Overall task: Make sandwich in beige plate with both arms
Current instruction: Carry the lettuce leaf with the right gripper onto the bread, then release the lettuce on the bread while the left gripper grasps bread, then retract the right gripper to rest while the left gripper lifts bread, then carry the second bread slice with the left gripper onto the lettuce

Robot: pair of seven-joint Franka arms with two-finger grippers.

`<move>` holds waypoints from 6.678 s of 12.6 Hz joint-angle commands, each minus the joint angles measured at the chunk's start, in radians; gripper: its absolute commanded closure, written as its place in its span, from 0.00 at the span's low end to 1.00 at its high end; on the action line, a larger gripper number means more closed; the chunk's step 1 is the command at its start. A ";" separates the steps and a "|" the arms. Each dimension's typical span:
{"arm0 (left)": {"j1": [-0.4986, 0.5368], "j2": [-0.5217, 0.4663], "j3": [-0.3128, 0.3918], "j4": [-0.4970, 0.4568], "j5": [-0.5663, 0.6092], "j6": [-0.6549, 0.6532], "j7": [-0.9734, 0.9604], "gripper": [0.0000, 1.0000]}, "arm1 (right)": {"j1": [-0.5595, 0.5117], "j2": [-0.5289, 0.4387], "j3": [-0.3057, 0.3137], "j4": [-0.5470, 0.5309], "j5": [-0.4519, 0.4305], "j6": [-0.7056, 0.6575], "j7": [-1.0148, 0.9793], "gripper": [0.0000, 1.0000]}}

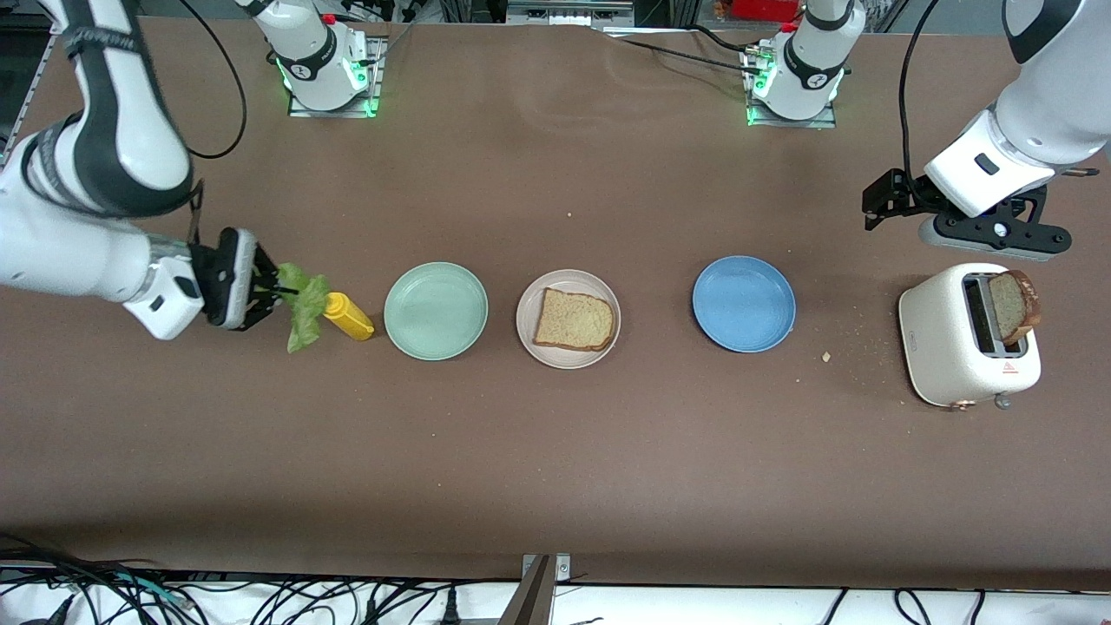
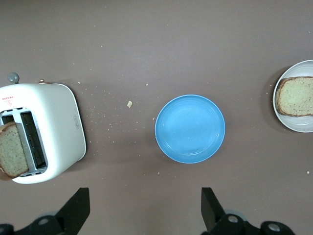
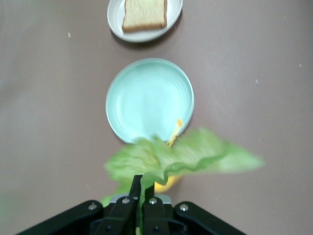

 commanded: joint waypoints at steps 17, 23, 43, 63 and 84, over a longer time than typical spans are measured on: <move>0.011 0.003 0.000 -0.009 -0.010 -0.029 0.000 0.00 | 0.738 0.393 -0.124 0.067 0.391 0.856 0.737 1.00; 0.012 0.012 -0.003 -0.010 -0.009 -0.035 -0.001 0.00 | 0.751 0.433 -0.126 0.081 0.389 0.881 0.777 1.00; 0.279 0.251 0.002 0.011 0.293 0.084 0.078 0.01 | 0.489 -0.091 -0.293 -0.350 0.374 0.586 0.682 0.00; 0.431 0.303 -0.044 0.103 0.237 0.065 0.270 1.00 | 0.346 -0.096 -0.446 0.279 -0.244 -0.304 1.415 0.00; 0.071 0.720 -0.268 0.185 -0.967 0.067 0.368 1.00 | 0.358 -0.209 -0.413 0.234 -0.301 -0.392 1.469 0.00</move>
